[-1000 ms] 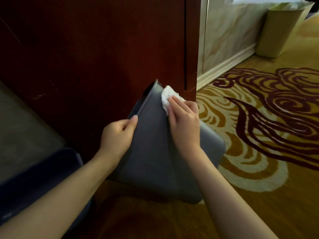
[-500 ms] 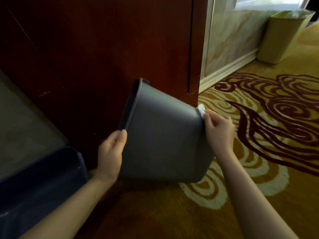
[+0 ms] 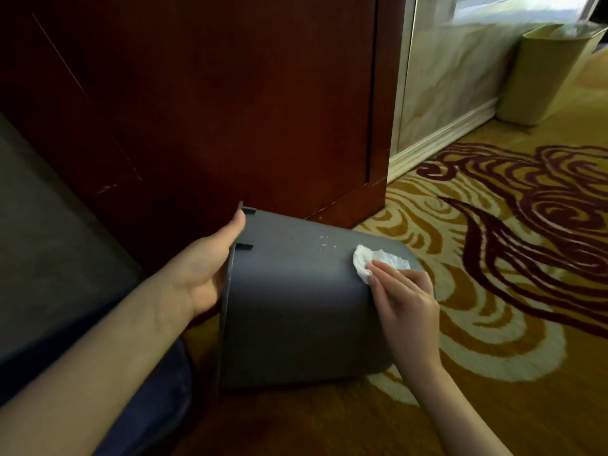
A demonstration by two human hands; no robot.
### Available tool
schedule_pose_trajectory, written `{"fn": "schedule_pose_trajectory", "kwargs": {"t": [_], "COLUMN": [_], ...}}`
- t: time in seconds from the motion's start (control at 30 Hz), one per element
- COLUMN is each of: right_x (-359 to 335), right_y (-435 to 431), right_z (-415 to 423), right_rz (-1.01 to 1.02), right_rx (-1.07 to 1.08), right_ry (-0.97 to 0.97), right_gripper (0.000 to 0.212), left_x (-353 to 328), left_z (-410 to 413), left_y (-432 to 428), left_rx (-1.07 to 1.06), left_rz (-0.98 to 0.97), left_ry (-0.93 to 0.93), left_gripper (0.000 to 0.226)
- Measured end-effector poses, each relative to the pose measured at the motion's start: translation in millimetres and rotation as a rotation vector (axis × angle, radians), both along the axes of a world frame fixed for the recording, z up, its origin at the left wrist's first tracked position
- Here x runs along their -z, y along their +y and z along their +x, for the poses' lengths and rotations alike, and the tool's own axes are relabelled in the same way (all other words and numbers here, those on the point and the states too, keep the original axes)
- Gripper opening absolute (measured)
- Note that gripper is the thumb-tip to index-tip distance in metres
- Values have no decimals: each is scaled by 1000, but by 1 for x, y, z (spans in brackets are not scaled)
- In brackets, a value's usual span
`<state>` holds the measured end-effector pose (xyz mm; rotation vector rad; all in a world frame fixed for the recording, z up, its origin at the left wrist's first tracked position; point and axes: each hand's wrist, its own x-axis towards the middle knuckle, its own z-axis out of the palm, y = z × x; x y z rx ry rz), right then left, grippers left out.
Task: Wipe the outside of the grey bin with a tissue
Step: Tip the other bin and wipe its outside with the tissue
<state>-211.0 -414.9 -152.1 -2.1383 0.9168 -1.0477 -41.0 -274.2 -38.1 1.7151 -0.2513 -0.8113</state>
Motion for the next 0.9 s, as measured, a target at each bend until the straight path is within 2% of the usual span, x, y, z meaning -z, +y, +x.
{"fn": "schedule_pose_trajectory", "kwargs": {"t": [0.1, 0.17, 0.23, 0.37, 0.5, 0.6, 0.7, 0.77, 0.9], "right_x": [-8, -24, -45, -67, -46, -22, 5, 22, 41], "right_y": [5, 14, 32, 57, 49, 34, -3, -29, -56], "right_z": [-11, -6, 10, 44, 45, 32, 4, -19, -54], "right_rz": [141, 156, 74, -112, -164, -194, -88, -18, 236], "right_rx": [75, 97, -4, -232, -277, -182, 22, 165, 377], "right_ry": [-119, -220, -253, -164, -52, 48, 65, 69, -83], "right_gripper": [22, 23, 25, 24, 28, 31, 31, 30, 25], "left_x": [0, 5, 9, 16, 35, 51, 60, 63, 68], "left_z": [-8, -13, -19, -34, -43, -48, -48, -46, -46], "left_y": [-9, -17, -20, -23, -22, -17, -4, 4, 11], "left_rx": [-51, -88, -80, -78, -113, -120, -145, -141, -81], "left_rz": [52, 53, 22, -58, -108, -120, -143, -135, -109], "left_ry": [-61, -94, -139, -276, -285, -212, -135, -113, -131], "left_gripper": [16, 13, 16, 23, 25, 35, 46, 62, 73]}}
